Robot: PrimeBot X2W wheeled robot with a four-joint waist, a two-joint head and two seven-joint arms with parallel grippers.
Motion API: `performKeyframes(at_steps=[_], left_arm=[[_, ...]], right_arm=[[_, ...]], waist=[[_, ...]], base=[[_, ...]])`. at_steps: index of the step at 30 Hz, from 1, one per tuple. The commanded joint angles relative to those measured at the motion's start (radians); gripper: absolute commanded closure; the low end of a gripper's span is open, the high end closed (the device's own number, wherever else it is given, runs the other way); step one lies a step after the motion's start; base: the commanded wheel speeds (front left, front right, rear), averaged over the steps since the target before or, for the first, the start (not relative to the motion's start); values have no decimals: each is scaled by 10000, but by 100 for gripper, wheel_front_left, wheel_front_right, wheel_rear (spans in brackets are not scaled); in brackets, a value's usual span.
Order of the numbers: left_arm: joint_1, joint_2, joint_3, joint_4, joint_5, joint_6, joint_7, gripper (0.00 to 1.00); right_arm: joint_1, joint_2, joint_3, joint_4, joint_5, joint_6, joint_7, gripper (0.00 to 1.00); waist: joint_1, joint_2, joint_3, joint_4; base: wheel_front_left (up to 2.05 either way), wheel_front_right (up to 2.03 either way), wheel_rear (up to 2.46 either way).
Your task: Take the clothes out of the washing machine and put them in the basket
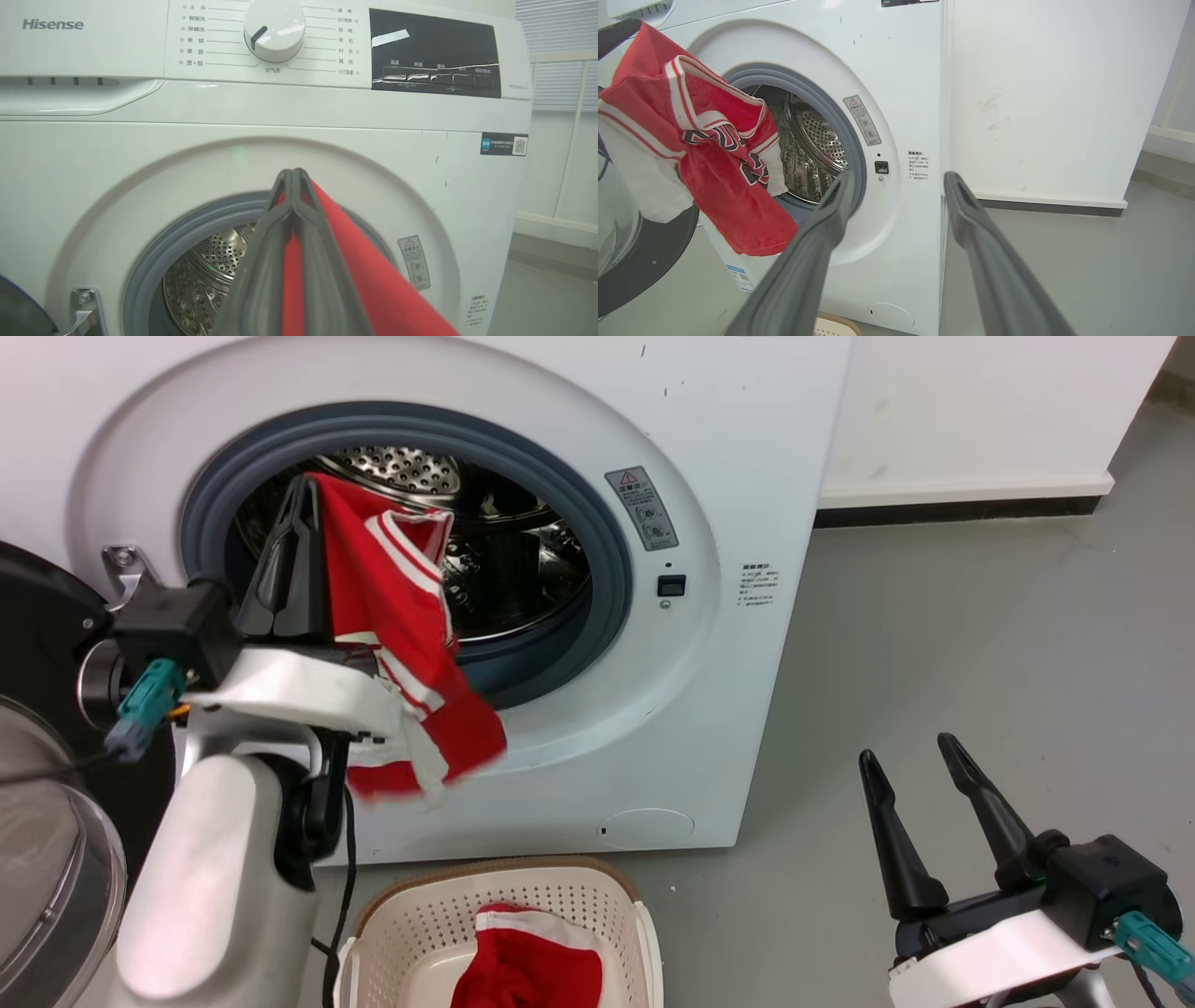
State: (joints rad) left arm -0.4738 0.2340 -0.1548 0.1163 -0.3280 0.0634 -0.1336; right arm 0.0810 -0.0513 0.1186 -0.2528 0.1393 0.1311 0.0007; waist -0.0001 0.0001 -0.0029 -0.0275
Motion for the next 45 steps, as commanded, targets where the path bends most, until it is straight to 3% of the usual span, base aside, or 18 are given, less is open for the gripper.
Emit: performKeyframes(at_steps=[1, 8, 13, 18, 25, 37, 45], left_arm=[[204, -26, -3, -254, 55, 66, 54, 100], [1780, -85, -69, -2651, -50, 624, 797, 100], [2760, -175, -101, -2792, -240, 856, 1016, 100], [3654, -524, -284, -1906, -484, 902, 751, 100], [4038, -1091, -519, 177, -845, 600, -268, 100], [2191, -1520, -662, 3694, -818, -300, -1287, 100], [958, -1691, -171, 4970, -265, -713, -1319, 100]], right_arm=[[12, 21, 7, -34, -64, -7, 18, 0], [-93, 21, -78, -119, -108, -7, 63, 0], [-284, 21, -50, -157, -158, -7, 75, 0], [-483, 21, 67, -134, -186, -7, 83, 0], [-833, 20, 308, -159, -259, -7, 86, 0], [-1752, 20, 533, -324, -488, -7, 42, 0], [-2278, 21, 586, -410, -569, -7, -82, 0]], waist=[[1, -1, 55, 37], [1, -1, 360, 214], [1, -1, 653, 328], [1, -1, 1051, 347], [1, -1, 2035, 324], [1, -1, 4329, 77], [1, -1, 5964, -506]], base=[[0, 0, 0], [0, 0, 0], [0, 0, 0], [0, 0, 0], [0, 0, 0], [0, 0, 0], [0, 0, 0]])
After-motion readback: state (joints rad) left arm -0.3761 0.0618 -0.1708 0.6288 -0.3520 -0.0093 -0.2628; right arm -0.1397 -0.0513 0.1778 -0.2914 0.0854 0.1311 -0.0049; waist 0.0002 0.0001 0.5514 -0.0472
